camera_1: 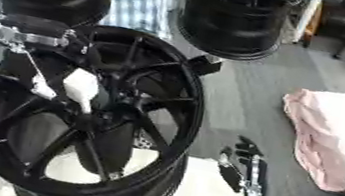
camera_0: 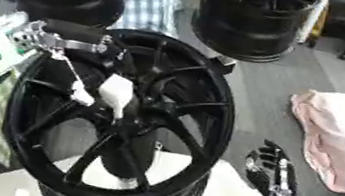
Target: Pull the pin out of the wheel hub.
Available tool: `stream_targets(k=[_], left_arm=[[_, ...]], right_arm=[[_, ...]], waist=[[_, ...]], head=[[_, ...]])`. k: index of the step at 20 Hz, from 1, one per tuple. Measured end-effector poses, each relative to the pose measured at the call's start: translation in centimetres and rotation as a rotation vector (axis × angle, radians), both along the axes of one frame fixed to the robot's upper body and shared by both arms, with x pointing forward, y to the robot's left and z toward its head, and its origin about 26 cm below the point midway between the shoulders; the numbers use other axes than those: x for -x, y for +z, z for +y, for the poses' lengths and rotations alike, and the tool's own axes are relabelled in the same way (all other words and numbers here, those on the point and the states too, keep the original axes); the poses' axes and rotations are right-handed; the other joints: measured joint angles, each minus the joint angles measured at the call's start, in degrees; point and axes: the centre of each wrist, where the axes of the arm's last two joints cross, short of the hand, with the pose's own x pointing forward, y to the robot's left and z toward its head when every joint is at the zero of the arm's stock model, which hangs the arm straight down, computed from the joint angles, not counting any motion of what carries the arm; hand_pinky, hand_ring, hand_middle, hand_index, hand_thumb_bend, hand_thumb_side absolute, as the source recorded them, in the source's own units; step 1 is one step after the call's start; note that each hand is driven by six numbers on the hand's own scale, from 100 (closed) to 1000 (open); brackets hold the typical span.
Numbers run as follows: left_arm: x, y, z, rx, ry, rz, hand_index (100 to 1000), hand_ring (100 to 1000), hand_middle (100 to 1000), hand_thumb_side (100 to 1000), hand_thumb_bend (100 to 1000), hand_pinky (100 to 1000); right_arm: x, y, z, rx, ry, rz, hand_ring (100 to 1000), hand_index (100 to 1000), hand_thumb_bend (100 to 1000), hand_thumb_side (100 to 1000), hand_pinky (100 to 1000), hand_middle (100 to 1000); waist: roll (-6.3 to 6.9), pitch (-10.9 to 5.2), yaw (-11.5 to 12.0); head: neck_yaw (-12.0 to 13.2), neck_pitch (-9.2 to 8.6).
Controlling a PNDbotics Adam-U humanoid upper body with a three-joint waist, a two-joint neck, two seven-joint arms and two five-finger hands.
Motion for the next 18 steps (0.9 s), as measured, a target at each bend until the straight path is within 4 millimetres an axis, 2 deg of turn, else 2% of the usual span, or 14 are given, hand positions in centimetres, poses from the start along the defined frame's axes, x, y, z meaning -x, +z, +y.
stream_targets(k=[3, 8, 18], left_arm=[[0.0, -0.1, 0.0, 0.010, -0.002, 0.006, 792, 745, 683, 395, 456, 795], [0.0, -0.1, -0.1, 0.037, -0.005, 0.033, 692, 708, 568, 385, 372, 780], [0.6, 1.0, -0.6, 0.085, -0.029, 0.076, 608, 663, 489, 357, 203, 766]], right_arm=[[0.0, 0.0, 0.0, 0.000, 0.000, 0.000, 731, 836, 100, 131, 743, 688], [0.0, 0.0, 0.0, 0.000, 0.000, -0.001, 731, 836, 100, 131, 743, 688], [0.0, 0.0, 0.0, 0.000, 0.000, -0.001, 730, 836, 100, 132, 744, 688]], waist=[[0.01, 0.00, -0.03], [0.01, 0.00, -0.03], [0.04, 0.01, 0.06]], head=[[0.01, 0.00], [0.02, 0.00], [0.03, 0.00]])
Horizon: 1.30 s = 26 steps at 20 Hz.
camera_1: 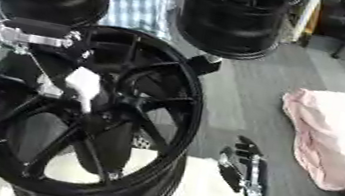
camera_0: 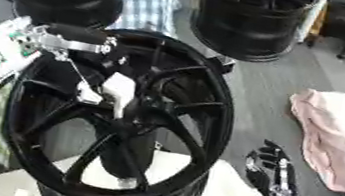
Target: Pull the pin out of the wheel hub.
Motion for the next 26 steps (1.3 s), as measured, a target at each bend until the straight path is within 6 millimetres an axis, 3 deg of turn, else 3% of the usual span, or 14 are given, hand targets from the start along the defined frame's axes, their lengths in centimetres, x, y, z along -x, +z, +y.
stream_targets(k=[5, 9, 13, 17, 19, 21, 24, 26], left_arm=[[0.4, 2.0, 1.0, 0.018, 0.007, -0.020, 605, 662, 486, 358, 197, 773], [0.8, 4.9, 3.4, 0.048, 0.047, -0.069, 609, 665, 489, 363, 209, 783], [1.7, 8.3, 8.1, 0.109, 0.144, -0.119, 616, 665, 493, 372, 238, 787], [3.5, 9.3, 15.3, 0.174, 0.326, -0.100, 668, 679, 533, 387, 283, 780], [4.6, 7.8, 19.5, 0.190, 0.454, -0.052, 677, 679, 539, 390, 295, 771], [5.8, 5.3, 23.5, 0.197, 0.595, 0.008, 796, 738, 670, 468, 449, 777], [8.2, -0.1, 28.5, 0.182, 0.800, 0.094, 892, 783, 762, 606, 579, 792], [9.9, -4.4, 30.0, 0.208, 0.937, 0.131, 903, 813, 797, 661, 618, 806]], right_arm=[[0.0, 0.0, 0.0, 0.000, 0.000, 0.000, 730, 836, 100, 133, 744, 688], [0.0, 0.0, 0.0, 0.000, 0.000, 0.000, 730, 836, 100, 133, 744, 688], [0.0, 0.0, 0.0, 0.000, -0.002, -0.001, 730, 836, 100, 133, 744, 688], [0.0, 0.0, 0.0, 0.000, -0.006, -0.003, 730, 836, 100, 133, 744, 688], [0.0, 0.0, -0.1, 0.000, -0.012, -0.005, 730, 836, 100, 134, 744, 687], [0.0, 0.0, -0.1, -0.001, -0.018, -0.006, 730, 836, 100, 135, 744, 687], [0.0, 0.0, -0.2, -0.001, -0.023, -0.008, 730, 836, 100, 137, 744, 687], [0.0, 0.1, -0.2, -0.001, -0.025, -0.009, 730, 836, 100, 138, 744, 687]], waist=[[0.04, 0.00, 0.26], [0.19, 0.00, 0.68], [0.33, 0.00, 1.19], [0.33, 0.00, 1.64], [0.31, 0.00, 1.87], [0.23, 0.04, 1.92], [0.03, 0.20, 2.10], [-0.17, 0.37, 2.25]], head=[[0.00, 0.00], [-0.01, 0.00], [-0.07, 0.00], [-0.40, 0.00], [-0.72, -0.01], [-1.14, -0.07], [-1.57, -0.10], [-1.67, -0.12]])
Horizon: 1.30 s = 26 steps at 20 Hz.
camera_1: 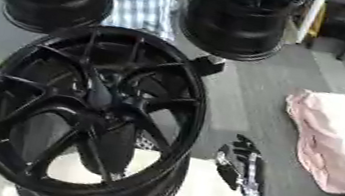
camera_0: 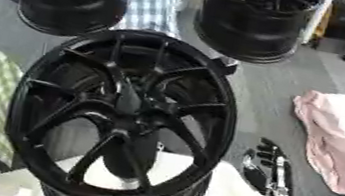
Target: Pull the pin out of the wheel hub.
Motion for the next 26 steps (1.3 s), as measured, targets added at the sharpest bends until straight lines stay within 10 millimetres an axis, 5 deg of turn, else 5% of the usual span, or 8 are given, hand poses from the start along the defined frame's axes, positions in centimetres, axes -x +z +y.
stream_targets(k=[4, 8, 15, 26], left_arm=[[2.8, -8.3, -0.7, 0.196, 0.315, -0.017, 884, 792, 775, 670, 562, 778], [4.0, -13.1, -3.9, 0.374, 0.503, -0.042, 848, 744, 720, 666, 459, 733], [4.2, -15.8, -9.4, 0.613, 0.586, -0.038, 795, 679, 643, 648, 320, 696], [4.9, -18.3, -11.2, 0.814, 0.696, 0.017, 771, 652, 614, 620, 262, 684]], right_arm=[[0.0, 0.0, -0.1, -0.002, -0.008, -0.001, 730, 836, 100, 143, 744, 687], [-0.1, 0.1, -0.1, -0.003, -0.011, -0.002, 730, 836, 100, 147, 744, 687], [-0.3, 0.3, 0.1, -0.009, -0.009, -0.008, 730, 836, 100, 160, 744, 687], [-0.3, 0.2, 0.4, -0.021, -0.008, -0.006, 730, 837, 100, 207, 744, 687]], waist=[[-0.47, 0.18, 0.24], [-0.64, 0.26, 0.51], [-1.20, 0.30, 0.36], [-1.62, 0.30, 0.35]], head=[[-0.20, -0.22], [-0.18, -0.40], [0.51, -0.38], [0.54, -0.35]])
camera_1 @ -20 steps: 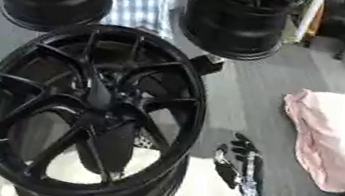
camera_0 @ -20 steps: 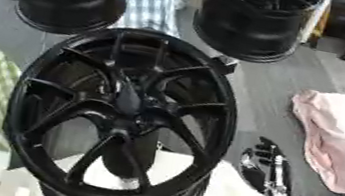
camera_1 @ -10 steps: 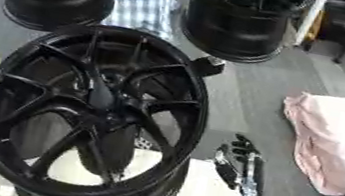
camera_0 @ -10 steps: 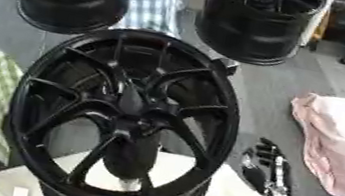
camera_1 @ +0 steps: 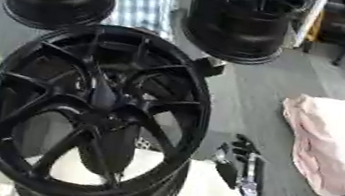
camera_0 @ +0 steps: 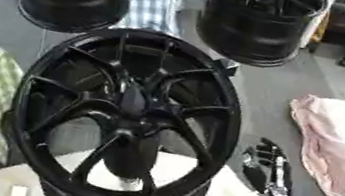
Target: Pull the pin out of the wheel hub.
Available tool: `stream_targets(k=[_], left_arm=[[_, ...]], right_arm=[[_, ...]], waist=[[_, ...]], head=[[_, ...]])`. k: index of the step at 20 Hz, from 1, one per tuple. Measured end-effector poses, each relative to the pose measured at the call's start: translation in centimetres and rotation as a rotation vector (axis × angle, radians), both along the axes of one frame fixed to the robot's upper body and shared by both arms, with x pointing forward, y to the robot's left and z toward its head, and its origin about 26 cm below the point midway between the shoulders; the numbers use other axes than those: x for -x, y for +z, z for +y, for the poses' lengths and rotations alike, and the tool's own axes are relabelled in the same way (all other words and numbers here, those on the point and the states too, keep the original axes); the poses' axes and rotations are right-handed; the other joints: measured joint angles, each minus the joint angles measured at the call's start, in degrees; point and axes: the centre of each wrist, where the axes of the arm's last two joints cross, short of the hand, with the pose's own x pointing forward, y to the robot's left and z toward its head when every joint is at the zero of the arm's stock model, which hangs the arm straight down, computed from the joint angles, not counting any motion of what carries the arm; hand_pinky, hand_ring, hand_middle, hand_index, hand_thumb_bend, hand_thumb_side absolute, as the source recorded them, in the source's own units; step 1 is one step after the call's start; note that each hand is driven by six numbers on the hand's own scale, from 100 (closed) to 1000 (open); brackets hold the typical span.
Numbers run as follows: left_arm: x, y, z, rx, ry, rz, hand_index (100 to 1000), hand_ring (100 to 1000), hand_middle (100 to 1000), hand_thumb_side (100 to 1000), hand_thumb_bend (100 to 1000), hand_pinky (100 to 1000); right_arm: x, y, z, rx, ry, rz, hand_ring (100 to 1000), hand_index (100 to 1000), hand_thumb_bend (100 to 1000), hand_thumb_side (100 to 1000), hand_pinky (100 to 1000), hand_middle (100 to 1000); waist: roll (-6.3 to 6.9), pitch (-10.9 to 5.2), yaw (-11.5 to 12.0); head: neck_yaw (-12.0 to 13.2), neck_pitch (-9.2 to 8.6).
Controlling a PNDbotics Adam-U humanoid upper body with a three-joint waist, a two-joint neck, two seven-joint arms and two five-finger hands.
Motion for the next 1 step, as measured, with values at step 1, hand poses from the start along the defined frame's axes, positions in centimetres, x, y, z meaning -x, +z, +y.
stream_targets(k=[1], left_arm=[[0.01, -0.08, -0.02, -0.001, 0.002, 0.002, 771, 651, 614, 619, 262, 683]], right_arm=[[0.00, 0.00, 0.00, 0.000, 0.000, 0.000, 730, 837, 100, 213, 744, 687]], waist=[[-0.01, 0.00, 0.07]], head=[[0.00, 0.00]])
